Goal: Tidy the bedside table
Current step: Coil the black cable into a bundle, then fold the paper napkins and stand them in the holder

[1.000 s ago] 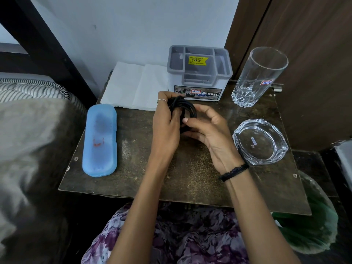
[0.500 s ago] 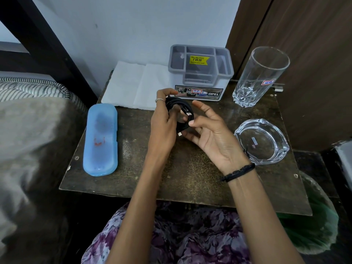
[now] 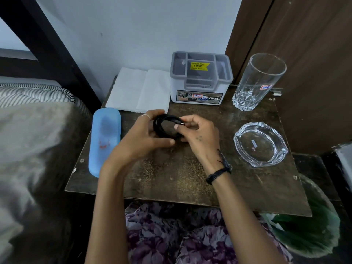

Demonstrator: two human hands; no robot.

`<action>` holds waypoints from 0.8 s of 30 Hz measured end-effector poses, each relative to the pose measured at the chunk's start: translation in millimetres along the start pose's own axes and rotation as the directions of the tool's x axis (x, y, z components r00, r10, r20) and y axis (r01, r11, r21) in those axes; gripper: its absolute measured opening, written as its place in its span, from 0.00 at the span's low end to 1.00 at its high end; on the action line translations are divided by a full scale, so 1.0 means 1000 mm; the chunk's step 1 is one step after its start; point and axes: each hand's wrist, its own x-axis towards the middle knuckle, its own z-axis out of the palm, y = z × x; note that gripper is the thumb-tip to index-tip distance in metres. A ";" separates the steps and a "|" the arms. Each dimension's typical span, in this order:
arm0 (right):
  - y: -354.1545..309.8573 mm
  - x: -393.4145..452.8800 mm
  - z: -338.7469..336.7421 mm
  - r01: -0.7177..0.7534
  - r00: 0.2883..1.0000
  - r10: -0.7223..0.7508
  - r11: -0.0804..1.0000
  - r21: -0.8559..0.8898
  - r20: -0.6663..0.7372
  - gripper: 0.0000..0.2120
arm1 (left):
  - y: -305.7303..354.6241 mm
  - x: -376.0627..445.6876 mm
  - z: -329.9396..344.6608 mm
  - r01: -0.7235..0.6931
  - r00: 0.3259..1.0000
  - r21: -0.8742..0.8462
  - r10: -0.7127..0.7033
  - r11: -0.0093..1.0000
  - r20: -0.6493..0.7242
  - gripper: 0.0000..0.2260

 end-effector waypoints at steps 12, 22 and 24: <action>-0.008 -0.009 0.033 0.031 0.995 -0.015 0.986 -0.166 0.096 0.06 | -0.014 -0.002 -0.018 0.159 0.970 0.818 0.068 0.553 -0.234 0.29; -0.017 0.006 0.034 0.001 0.993 -0.019 0.989 -0.147 -0.120 0.14 | 0.011 0.000 -0.020 0.151 0.837 0.671 0.268 0.726 -0.478 0.16; -0.022 0.019 0.034 -0.013 0.990 -0.020 0.972 -0.234 -0.138 0.15 | 0.017 0.013 -0.025 0.177 0.814 0.640 0.255 0.748 -0.523 0.16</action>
